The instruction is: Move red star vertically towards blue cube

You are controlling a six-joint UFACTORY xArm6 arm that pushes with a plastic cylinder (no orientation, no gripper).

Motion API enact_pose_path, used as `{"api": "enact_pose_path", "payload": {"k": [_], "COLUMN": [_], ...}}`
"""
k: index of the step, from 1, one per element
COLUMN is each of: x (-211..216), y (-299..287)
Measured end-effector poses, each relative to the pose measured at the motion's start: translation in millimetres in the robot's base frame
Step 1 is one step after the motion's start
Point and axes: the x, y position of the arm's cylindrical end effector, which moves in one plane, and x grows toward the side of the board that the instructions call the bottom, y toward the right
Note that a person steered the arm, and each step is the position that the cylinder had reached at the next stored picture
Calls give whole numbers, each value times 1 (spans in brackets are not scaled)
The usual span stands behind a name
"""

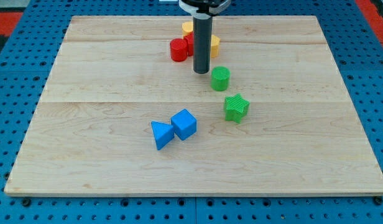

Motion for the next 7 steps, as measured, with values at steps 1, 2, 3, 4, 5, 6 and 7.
{"api": "enact_pose_path", "payload": {"k": [1, 2, 3, 4, 5, 6, 7], "x": [18, 66, 62, 70, 18, -41, -116], "y": [40, 44, 35, 14, 38, 75, 80]}}
